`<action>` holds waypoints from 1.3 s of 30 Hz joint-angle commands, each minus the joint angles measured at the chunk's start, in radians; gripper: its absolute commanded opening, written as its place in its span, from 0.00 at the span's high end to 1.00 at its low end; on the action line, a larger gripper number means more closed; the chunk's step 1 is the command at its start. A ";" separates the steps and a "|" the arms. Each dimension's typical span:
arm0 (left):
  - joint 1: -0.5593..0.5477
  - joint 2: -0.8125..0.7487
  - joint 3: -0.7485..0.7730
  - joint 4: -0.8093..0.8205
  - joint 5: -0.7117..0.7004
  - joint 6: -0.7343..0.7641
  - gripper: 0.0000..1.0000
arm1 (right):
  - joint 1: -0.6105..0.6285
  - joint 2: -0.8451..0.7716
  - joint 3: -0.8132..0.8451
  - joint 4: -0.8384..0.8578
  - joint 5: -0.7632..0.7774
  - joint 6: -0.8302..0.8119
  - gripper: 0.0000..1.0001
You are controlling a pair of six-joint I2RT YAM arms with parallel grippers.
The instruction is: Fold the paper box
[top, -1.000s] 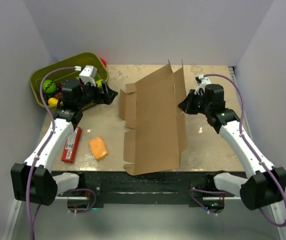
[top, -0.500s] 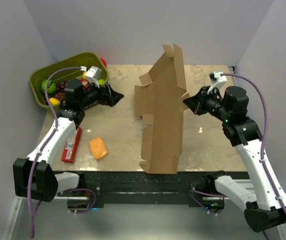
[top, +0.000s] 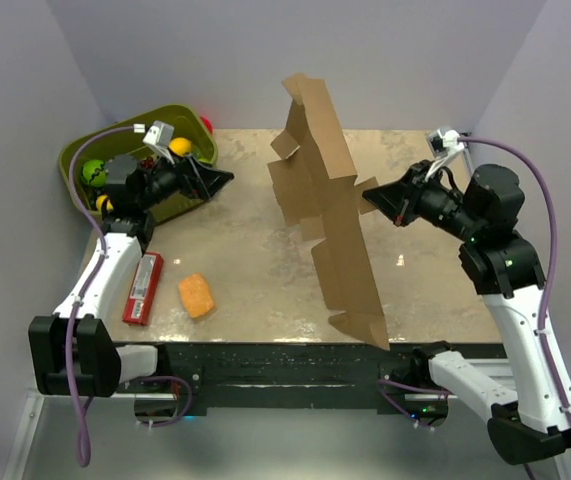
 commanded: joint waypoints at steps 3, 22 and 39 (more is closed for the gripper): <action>0.002 0.041 -0.022 0.106 0.046 -0.060 0.03 | 0.000 -0.026 0.095 0.042 -0.122 0.046 1.00; 0.009 0.204 0.021 0.288 0.079 -0.058 0.02 | -0.002 -0.048 0.115 0.301 -0.395 0.295 1.00; 0.015 0.131 -0.053 0.468 0.141 -0.135 0.34 | -0.003 -0.066 0.112 0.243 -0.369 0.277 1.00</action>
